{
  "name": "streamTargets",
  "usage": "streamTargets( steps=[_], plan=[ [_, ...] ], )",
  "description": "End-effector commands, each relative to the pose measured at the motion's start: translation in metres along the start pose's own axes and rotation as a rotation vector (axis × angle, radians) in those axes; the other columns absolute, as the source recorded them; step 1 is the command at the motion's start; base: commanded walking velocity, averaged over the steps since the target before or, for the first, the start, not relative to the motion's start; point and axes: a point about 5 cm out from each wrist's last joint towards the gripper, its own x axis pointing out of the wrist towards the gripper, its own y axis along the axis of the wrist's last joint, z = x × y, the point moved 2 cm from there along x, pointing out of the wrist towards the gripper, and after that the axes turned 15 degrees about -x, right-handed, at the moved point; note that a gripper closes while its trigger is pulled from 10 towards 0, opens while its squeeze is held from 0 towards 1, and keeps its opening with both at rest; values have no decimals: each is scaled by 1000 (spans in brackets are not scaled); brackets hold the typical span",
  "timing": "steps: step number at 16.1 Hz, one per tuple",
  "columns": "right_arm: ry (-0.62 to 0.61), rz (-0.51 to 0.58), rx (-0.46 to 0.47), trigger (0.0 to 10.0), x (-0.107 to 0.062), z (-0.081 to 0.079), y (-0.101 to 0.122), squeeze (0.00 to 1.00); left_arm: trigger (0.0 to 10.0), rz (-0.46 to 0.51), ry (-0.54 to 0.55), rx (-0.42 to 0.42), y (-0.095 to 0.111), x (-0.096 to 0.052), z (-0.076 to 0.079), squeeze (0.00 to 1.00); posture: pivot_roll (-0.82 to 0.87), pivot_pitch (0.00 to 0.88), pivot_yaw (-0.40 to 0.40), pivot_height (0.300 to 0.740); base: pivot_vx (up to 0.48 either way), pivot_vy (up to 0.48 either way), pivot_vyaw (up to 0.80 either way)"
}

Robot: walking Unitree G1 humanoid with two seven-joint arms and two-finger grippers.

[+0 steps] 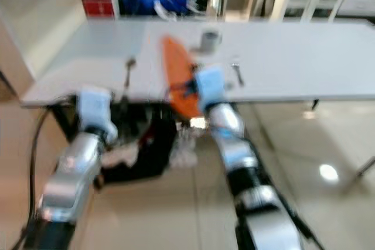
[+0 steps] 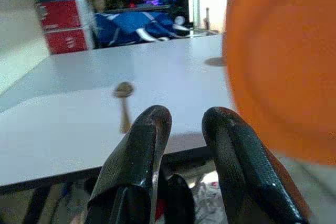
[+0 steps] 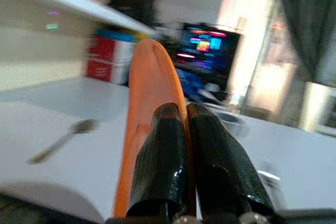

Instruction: Setting the table

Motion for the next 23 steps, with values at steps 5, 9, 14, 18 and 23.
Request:
streamTargets(
  steps=[5,9,14,18,23],
  plan=[
    [23,65,12,0,5,-7,15,0,10000,22,28,4,4,-2,-8,0,-19,0,-1,740,437,0,0],
    [23,71,6,0,6,-7,17,0,10000,21,24,9,4,-1,-8,0,-18,0,-1,740,460,0,0],
    [17,71,10,0,5,-7,17,0,10000,18,5,17,4,0,-7,0,-20,0,8,740,458,0,0],
    [35,87,16,0,6,-10,21,0,10000,11,-5,3,4,0,-5,0,-17,0,7,740,468,0,0],
    [86,133,24,10000,14,-18,37,0,10000,28,11,-21,6,0,-6,0,-12,0,4,740,249,0,0]
  ],
)
